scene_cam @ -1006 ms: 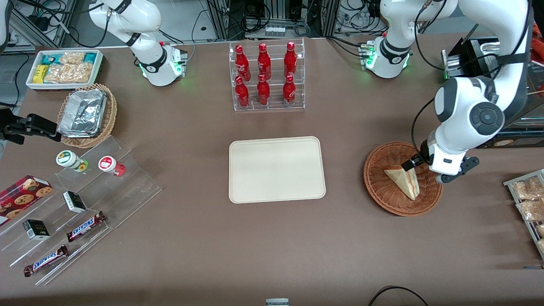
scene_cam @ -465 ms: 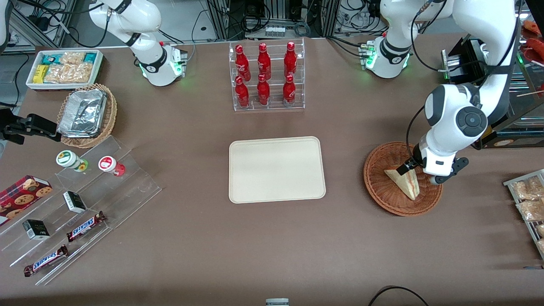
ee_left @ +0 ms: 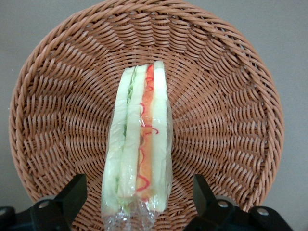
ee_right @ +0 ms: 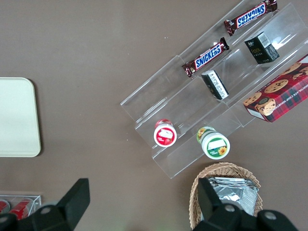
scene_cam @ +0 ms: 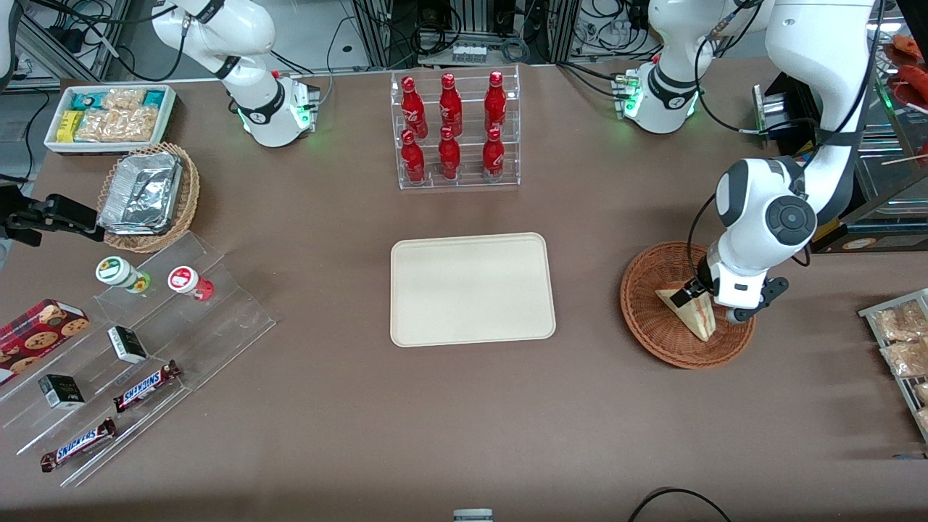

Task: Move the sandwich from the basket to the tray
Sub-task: 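Lower the left gripper and close it on the sandwich's edge, then lift the sandwich and carry it toward the cream tray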

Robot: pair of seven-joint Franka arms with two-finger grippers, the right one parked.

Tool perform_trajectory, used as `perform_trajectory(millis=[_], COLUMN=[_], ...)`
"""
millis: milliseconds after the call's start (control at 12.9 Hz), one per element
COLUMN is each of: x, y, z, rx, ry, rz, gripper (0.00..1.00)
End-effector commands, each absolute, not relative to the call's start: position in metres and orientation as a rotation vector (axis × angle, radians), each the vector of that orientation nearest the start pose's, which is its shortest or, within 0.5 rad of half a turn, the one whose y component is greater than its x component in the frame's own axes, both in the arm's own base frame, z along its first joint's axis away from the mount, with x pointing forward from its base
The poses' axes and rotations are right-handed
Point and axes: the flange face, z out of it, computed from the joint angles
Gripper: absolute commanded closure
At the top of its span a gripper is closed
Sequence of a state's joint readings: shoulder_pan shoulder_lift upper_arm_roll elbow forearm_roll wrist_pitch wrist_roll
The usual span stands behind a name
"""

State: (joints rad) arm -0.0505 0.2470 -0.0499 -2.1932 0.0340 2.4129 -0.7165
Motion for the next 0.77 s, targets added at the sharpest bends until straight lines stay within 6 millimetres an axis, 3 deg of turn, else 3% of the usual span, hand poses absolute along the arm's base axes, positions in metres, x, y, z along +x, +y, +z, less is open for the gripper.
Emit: perform_trajectory(millis=[0, 77, 310, 542, 697], x=[0.554, 0.554, 0.552, 0.555, 0.567], y=[-0.055, -0.055, -0.053, -0.053, -0.056], z=[0.267, 0.268, 0.266, 0.280, 0.314], rx=[-2.984, -2.985, -2.983, -2.979, -2.959], ry=[-0.931, -0.929, -0.909, -0.900, -0.875], rz=[0.010, 0.007, 0.018, 0.029, 0.087], gripper=[0.20, 0.47, 0.99, 1.00, 1.00])
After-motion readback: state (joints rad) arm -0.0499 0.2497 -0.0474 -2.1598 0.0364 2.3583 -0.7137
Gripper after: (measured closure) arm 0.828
